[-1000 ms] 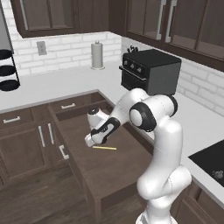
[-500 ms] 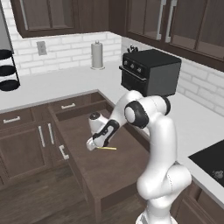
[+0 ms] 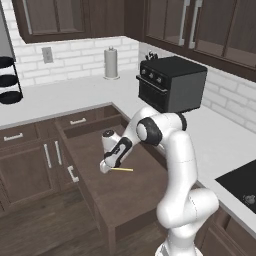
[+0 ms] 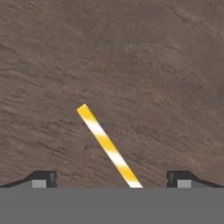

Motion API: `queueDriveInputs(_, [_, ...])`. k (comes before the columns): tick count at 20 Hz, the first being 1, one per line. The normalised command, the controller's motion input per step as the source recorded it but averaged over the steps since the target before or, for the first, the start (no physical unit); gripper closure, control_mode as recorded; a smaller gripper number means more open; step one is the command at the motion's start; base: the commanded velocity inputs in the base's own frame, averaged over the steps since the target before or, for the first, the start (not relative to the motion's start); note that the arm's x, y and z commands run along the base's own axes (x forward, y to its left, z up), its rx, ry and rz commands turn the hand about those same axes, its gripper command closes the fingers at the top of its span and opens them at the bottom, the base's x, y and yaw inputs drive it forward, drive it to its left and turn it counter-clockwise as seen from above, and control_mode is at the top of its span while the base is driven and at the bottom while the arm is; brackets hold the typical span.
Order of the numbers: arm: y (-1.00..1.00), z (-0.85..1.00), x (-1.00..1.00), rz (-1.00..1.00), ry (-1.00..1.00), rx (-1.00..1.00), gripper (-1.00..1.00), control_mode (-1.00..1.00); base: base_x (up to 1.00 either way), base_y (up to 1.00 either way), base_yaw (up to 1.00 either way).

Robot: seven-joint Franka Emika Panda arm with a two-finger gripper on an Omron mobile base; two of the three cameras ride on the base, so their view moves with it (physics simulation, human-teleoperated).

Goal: Take a straw from the drawer in front and place it inside the glass cup on the dining counter.

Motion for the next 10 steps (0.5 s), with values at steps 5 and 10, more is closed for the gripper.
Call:
queueDriveInputs(5, [-0.03,-0.07,0.00,0.04,0.03,0.00,-1.00,-1.00,0.00,0.00,0.00])
queueDriveInputs(10, [-0.11,-0.06,-0.03,0.03,0.00,0.00,-1.00,-1.00,0.00,0.00,0.00])
